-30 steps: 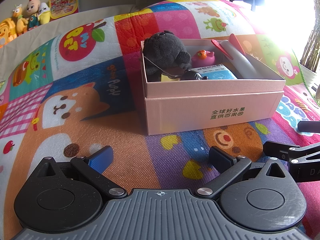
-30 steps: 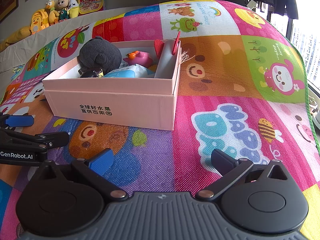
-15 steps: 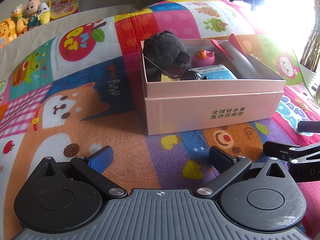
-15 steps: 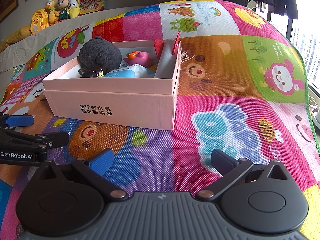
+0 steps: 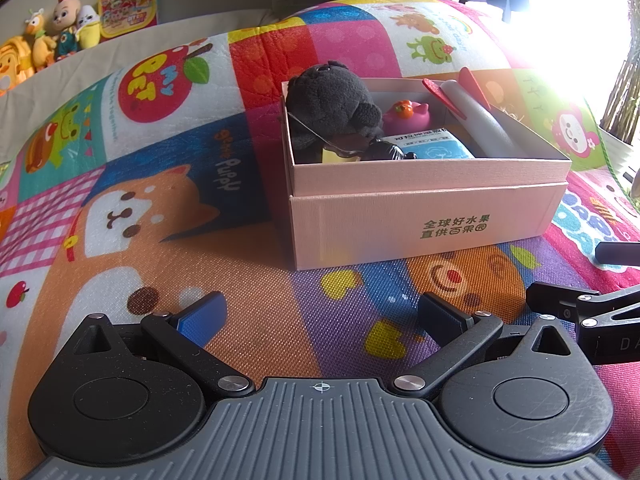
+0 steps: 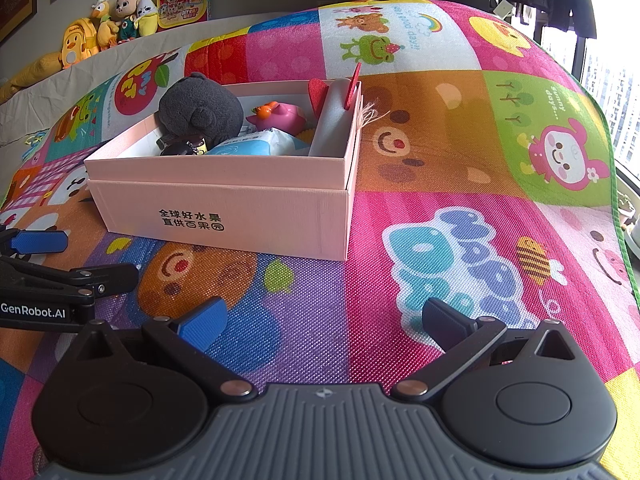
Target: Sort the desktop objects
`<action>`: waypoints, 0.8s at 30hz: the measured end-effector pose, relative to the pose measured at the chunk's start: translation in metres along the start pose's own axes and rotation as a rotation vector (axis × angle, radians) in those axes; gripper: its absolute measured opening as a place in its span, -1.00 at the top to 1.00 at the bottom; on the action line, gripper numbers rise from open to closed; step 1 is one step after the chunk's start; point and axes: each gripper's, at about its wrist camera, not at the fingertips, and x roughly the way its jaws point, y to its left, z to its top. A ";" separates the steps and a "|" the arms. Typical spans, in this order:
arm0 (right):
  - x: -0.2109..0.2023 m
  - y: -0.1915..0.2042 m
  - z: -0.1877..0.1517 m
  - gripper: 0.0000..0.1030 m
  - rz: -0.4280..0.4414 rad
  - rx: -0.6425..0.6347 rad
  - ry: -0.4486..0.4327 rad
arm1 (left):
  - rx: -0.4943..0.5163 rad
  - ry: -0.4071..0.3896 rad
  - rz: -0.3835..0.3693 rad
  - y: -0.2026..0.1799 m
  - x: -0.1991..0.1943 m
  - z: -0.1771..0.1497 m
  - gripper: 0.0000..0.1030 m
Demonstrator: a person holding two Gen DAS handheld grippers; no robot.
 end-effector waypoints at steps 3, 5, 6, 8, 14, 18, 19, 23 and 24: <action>0.000 0.000 0.000 -1.00 0.000 0.000 0.000 | 0.000 0.000 0.000 0.000 0.000 0.000 -1.00; 0.000 0.000 0.000 -1.00 0.000 0.000 0.000 | 0.000 0.000 0.000 0.000 0.000 0.000 -1.00; 0.000 0.000 0.000 -1.00 0.000 0.000 0.000 | 0.000 0.000 0.000 0.000 0.000 0.000 -1.00; 0.000 0.000 0.000 -1.00 0.000 0.000 0.000 | -0.001 0.001 -0.002 0.000 0.000 0.000 -1.00; 0.000 0.000 0.000 -1.00 0.000 0.000 0.000 | 0.003 -0.001 0.002 0.000 0.001 0.002 -1.00; 0.000 0.000 0.000 -1.00 -0.001 -0.001 0.000 | 0.003 0.024 -0.038 0.005 -0.007 -0.002 -1.00; 0.000 0.000 0.000 -1.00 0.000 0.000 0.000 | 0.004 0.034 -0.042 0.005 -0.009 -0.003 -1.00; 0.000 0.000 0.000 -1.00 0.000 -0.001 0.000 | 0.001 0.079 -0.015 -0.001 -0.017 -0.005 -1.00; 0.000 0.000 0.000 -1.00 0.000 0.000 0.000 | -0.004 0.081 -0.001 -0.003 -0.017 -0.006 -1.00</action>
